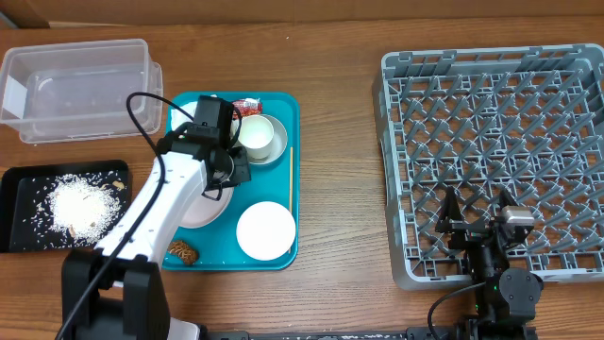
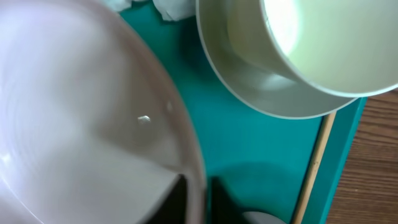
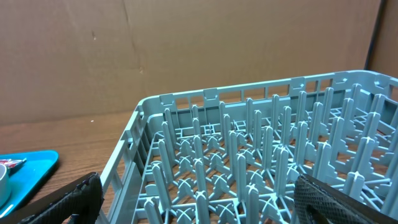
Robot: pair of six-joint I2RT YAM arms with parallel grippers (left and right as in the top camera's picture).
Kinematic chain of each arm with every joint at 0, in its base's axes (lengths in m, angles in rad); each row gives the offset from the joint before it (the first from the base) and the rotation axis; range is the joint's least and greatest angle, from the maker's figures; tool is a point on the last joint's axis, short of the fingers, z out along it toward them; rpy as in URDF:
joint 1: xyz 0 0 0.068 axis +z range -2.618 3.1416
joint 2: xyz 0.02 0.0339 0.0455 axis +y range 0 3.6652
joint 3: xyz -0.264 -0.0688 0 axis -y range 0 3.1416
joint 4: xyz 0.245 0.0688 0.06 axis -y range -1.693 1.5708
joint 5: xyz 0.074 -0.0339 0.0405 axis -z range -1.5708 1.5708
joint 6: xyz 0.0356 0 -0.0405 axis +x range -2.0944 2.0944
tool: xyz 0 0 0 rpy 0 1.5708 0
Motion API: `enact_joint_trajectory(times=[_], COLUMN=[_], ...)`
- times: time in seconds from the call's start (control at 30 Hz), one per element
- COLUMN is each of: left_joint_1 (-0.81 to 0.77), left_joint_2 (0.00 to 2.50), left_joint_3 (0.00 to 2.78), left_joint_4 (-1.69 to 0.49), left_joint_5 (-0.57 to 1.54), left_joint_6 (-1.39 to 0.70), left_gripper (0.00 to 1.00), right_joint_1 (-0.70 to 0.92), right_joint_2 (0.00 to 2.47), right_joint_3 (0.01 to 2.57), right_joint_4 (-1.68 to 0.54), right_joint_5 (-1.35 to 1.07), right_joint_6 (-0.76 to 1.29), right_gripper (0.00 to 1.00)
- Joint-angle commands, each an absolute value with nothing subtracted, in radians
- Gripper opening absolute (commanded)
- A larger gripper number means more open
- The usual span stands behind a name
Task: Sort waste into correct bins and load items into the dishwasher
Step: 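Return the emptied plate to the teal tray and release it, then grasp the brown cookie on the teal tray with the left gripper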
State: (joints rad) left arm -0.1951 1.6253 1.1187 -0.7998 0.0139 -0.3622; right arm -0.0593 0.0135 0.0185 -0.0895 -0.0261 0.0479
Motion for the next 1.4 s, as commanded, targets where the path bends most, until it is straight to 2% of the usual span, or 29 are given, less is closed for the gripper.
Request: enact_joint_trajectory(times=[0.0,0.03,0.07,0.23,0.33,0.47,0.53,0.7,0.83,0.9,1.2,1.37], left_joint_1=[-0.197,-0.197,-0.197,-0.197,-0.195,-0.175,-0.16,-0.104,-0.039,0.01,0.171,0.256], left_joint_2=[1.633,1.628,1.624,1.591,1.553,1.465,1.396,1.235,1.187,1.185,1.184,1.187], left_joint_3=[1.117,1.122,1.131,1.234,1.356,1.391,1.375,1.342,1.34,1.322,1.083,0.921], left_joint_4=[-0.808,-0.812,-0.817,-0.912,-1.087,-1.261,-1.29,-1.322,-1.391,-1.423,-1.367,-1.241], left_joint_5=[0.023,0.023,0.023,0.023,0.0,-0.136,-0.165,-0.156,-0.157,-0.157,-0.156,-0.118], left_joint_6=[-0.366,-0.366,-0.366,-0.367,-0.397,-0.64,-0.727,-0.752,-0.781,-0.871,-1.239,-1.248], left_gripper=[0.52,0.7,1.0,1.0,1.0,1.0,1.0,1.0,1.0,1.0,1.0,1.0], right_joint_1=[-0.065,-0.065,-0.065,-0.065,-0.065,-0.065,-0.065,-0.065,-0.065,-0.065,-0.065,-0.065], right_joint_2=[0.003,0.003,0.003,0.003,0.003,0.003,0.003,0.003,0.003,0.003,0.003,0.003], right_joint_3=[0.009,0.008,0.009,0.008,0.008,0.009,0.008,0.008,0.009,0.009,0.008,0.009], right_joint_4=[-0.083,-0.083,-0.083,-0.083,-0.083,-0.083,-0.083,-0.083,-0.083,-0.083,-0.083,-0.083], right_joint_5=[-0.027,-0.027,-0.027,-0.027,-0.027,-0.027,-0.027,-0.027,-0.027,-0.027,-0.027,-0.027], right_joint_6=[0.033,0.033,0.033,0.033,0.033,0.033,0.033,0.033,0.033,0.033,0.033,0.033], right_gripper=[1.0,1.0,1.0,1.0,1.0,1.0,1.0,1.0,1.0,1.0,1.0,1.0])
